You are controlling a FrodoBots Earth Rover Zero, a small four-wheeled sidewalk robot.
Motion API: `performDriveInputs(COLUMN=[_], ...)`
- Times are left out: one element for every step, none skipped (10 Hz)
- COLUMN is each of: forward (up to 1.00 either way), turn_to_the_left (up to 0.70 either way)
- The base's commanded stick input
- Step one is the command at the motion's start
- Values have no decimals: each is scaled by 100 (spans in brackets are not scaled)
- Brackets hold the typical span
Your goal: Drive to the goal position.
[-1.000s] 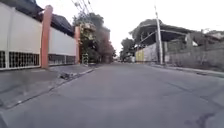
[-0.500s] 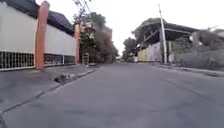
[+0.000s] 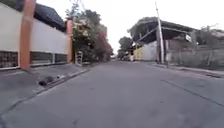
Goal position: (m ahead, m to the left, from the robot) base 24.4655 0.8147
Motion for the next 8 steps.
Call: performDriveInputs(forward=[100,100,100,100,100,100,100,100], turn_to_the_left=[-2,0,0,0,0,0,0,0])
